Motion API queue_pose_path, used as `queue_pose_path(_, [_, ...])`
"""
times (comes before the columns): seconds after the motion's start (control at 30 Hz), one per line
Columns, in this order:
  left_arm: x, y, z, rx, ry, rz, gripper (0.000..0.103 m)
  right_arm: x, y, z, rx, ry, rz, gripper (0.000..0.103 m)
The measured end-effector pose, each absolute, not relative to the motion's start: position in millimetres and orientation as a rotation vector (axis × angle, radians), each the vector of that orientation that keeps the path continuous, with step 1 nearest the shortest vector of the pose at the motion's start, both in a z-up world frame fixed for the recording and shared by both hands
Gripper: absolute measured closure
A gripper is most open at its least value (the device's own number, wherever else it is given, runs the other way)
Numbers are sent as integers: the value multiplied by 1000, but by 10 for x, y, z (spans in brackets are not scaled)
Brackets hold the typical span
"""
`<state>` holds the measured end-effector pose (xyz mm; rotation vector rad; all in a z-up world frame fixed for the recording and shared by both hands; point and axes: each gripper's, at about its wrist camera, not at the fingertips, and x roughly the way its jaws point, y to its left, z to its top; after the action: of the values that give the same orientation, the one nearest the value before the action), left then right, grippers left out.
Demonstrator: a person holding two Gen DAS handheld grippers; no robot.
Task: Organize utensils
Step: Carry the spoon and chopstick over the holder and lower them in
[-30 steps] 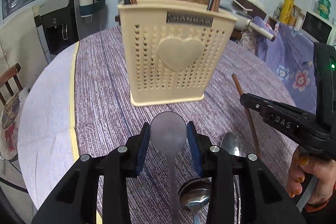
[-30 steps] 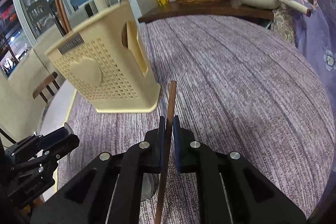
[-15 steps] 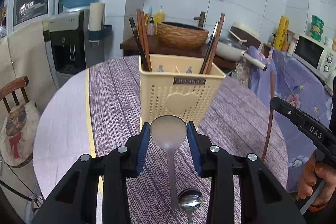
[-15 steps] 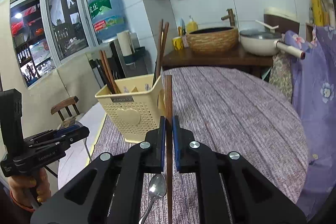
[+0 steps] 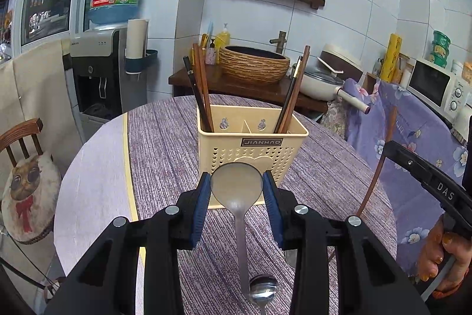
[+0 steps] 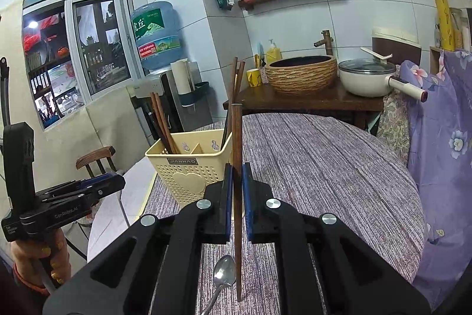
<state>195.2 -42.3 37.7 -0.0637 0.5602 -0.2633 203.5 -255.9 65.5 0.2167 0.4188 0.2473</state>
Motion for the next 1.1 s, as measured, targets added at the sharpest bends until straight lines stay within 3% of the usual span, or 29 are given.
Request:
queue_pose_path(0.4, [2065, -376, 821, -97, 479, -307, 67, 2084, -2528, 1113, 208, 337, 314, 95])
queue_pose_path(0.77, [2696, -370, 1602, -158, 240, -174, 67, 2558, -2292, 2083, 219, 90, 297, 95])
queue_pose_path(1.1, [2856, -523, 1006, -112, 274, -122, 67, 2957, -1997, 1500, 194, 169, 231, 95])
